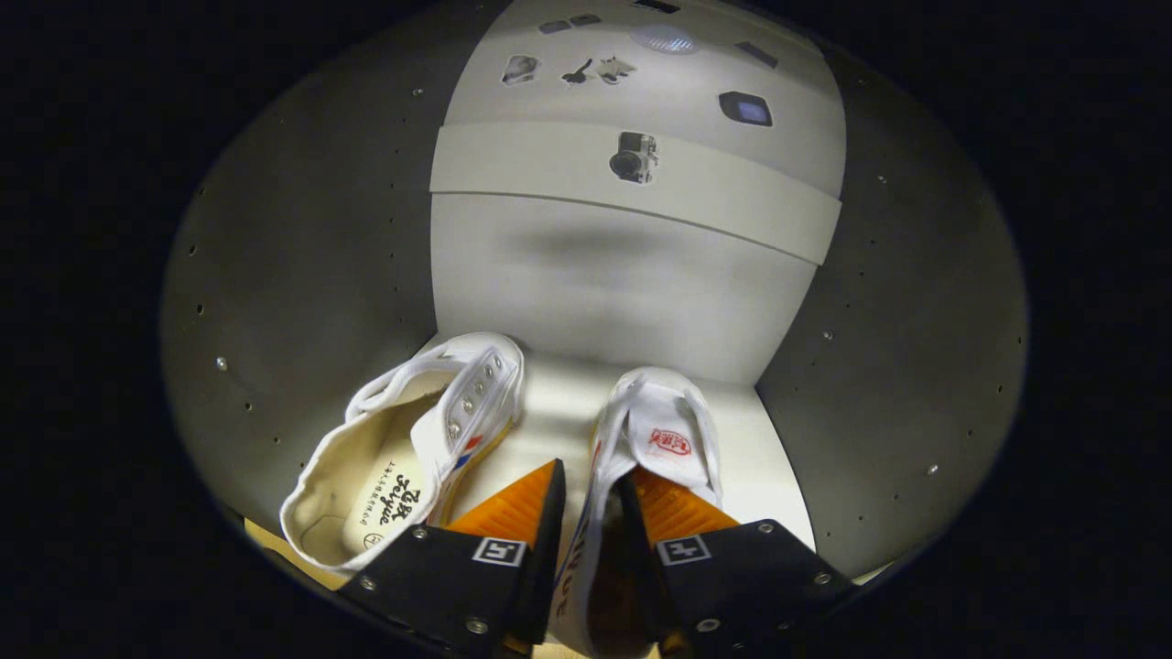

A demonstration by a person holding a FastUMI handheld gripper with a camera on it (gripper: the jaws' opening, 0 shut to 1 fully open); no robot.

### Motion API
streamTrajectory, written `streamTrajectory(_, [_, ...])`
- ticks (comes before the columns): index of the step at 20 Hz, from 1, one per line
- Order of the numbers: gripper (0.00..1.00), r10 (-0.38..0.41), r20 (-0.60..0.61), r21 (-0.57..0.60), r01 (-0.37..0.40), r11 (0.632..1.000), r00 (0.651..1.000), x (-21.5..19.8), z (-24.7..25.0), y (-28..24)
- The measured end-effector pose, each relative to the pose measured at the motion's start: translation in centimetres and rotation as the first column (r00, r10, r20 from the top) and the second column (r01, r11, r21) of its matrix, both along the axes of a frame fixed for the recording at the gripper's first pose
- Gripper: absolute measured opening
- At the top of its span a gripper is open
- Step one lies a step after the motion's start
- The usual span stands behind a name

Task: Open the shoe cabinet door, grab the shoes and put them into the shoe cabinet, then close the shoe cabinet door.

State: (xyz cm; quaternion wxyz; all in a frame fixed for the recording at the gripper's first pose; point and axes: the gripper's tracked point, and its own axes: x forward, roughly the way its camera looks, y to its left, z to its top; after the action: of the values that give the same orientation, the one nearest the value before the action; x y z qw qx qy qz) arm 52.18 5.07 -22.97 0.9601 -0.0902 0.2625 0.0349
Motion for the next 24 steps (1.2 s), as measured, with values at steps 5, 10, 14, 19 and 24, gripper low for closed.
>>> streamTrajectory(5, [0.77, -0.025, 0.055, -0.004, 0.025, 1.000, 0.998, -3.6, 2.7, -0.1])
streamTrajectory(10, [0.89, -0.038, 0.120, 0.021, 0.036, 0.999, 0.992, -9.3, 5.9, -0.3])
streamTrajectory(14, [0.93, -0.065, 0.180, 0.072, 0.053, 0.996, 0.982, -14.4, 8.2, -0.5])
streamTrajectory(19, [0.94, -0.077, 0.215, 0.099, 0.057, 0.993, 0.974, -21.0, 9.8, -0.8])
streamTrajectory(24, [0.94, -0.056, 0.252, 0.166, 0.014, 0.986, 0.966, -26.6, 11.0, -0.9])
